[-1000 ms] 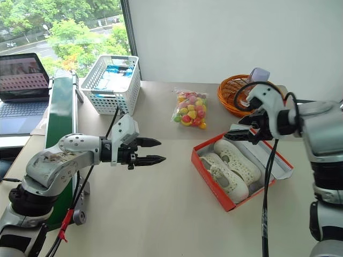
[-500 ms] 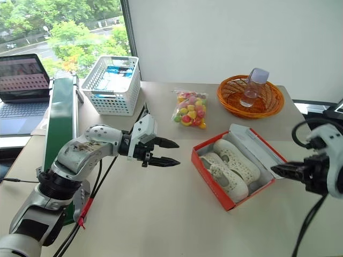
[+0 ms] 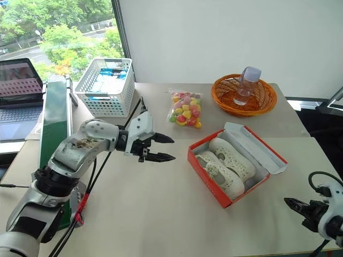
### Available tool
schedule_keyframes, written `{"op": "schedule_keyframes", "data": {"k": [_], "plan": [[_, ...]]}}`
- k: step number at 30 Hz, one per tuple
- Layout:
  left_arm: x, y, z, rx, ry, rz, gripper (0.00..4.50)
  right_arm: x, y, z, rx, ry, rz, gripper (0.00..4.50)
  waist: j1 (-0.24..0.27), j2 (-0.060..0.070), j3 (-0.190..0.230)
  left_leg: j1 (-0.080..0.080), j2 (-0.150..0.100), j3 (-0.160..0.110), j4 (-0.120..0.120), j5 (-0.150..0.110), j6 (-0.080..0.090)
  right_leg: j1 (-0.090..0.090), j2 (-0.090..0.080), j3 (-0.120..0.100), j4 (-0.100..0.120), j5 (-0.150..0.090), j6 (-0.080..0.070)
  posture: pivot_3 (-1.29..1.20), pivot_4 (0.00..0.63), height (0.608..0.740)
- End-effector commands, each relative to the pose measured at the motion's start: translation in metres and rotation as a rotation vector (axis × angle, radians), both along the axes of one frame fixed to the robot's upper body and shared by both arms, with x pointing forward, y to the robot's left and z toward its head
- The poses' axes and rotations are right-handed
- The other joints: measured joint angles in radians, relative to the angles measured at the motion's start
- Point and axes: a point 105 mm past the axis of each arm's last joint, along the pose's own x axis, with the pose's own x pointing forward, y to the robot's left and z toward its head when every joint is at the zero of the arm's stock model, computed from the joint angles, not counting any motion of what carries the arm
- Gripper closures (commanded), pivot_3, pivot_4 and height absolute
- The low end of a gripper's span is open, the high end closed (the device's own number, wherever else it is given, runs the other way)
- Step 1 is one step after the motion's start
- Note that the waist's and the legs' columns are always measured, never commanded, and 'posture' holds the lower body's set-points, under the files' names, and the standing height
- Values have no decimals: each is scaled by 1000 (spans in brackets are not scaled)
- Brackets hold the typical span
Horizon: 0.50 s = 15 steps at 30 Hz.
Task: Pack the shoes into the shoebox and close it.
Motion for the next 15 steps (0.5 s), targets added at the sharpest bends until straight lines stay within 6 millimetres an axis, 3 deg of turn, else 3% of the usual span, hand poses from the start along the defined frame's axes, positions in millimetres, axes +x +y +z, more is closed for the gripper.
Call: {"op": "schedule_keyframes", "data": {"k": [1, 9, 15], "plan": [[-1, 8, 15, -26, -56, 43, 1610, 12, -12, -15, -16, -36, -41, 4451, 1, 0, 0, 0, 0, 0, 0, 0, 0, 0, 0, 0, 0, 0, 0, 0, 150, 740], [-7, 17, 17, -19, -61, 109, 1610, 37, -23, -47, 109, -69, -109, 4451, 1, -1, 0, 1, 0, 1, 0, 0, 0, 1, 0, 0, 0, 0, 0, 0, 150, 740], [-7, 18, 20, -18, -80, 138, 1610, 74, -12, -46, 261, -249, -187, 4451, -21, -4, 1, 13, 0, 1, -1, 0, 0, 15, 0, 0, -3, 0, 1, 0, 150, 740]]}}
